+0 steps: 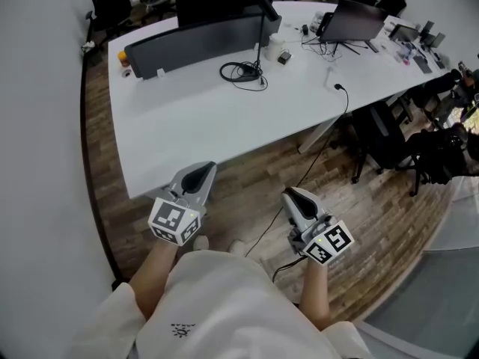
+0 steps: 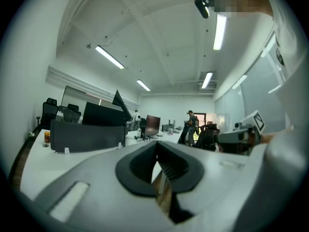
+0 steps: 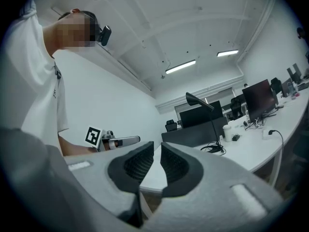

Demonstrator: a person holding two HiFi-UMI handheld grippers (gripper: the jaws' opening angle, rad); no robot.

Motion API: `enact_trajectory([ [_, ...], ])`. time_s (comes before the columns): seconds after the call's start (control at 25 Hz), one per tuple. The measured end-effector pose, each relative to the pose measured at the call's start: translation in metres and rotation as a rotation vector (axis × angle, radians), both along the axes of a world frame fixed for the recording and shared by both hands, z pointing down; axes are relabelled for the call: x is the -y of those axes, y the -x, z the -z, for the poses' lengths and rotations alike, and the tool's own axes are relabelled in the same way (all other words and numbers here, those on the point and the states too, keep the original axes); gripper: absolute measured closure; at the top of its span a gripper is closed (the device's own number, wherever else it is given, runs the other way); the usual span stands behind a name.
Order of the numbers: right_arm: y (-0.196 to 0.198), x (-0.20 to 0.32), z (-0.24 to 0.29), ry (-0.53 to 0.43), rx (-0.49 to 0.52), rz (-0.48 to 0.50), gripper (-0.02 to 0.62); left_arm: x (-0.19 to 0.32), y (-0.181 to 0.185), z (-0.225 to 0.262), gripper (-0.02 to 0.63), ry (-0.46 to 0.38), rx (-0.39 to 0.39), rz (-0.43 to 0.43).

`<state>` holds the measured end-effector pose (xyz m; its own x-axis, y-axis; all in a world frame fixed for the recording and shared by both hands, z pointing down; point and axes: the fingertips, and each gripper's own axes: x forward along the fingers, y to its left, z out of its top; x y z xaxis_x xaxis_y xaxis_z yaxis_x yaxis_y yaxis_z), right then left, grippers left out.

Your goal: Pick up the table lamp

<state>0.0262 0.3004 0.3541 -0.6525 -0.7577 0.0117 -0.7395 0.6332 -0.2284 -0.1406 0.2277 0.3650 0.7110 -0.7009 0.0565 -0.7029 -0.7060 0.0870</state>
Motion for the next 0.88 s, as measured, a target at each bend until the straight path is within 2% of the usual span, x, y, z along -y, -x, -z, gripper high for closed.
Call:
enact_trajectory([
  [0.16,-0.016,-0.005,-0.002,0.004,0.009,-0.006,0.550,-0.007,-0.010,-0.003,0.612,0.006,0.011,0.011],
  [0.4,-0.035,-0.014,-0.009,-0.010,-0.025,0.010,0.549,-0.009,-0.014,-0.004,0.612,0.003,0.012,0.097],
  [0.88,-0.055,-0.030,-0.014,-0.015,0.024,0.033,0.549,-0.031,-0.029,-0.003,0.612,-0.007,0.033,0.115],
])
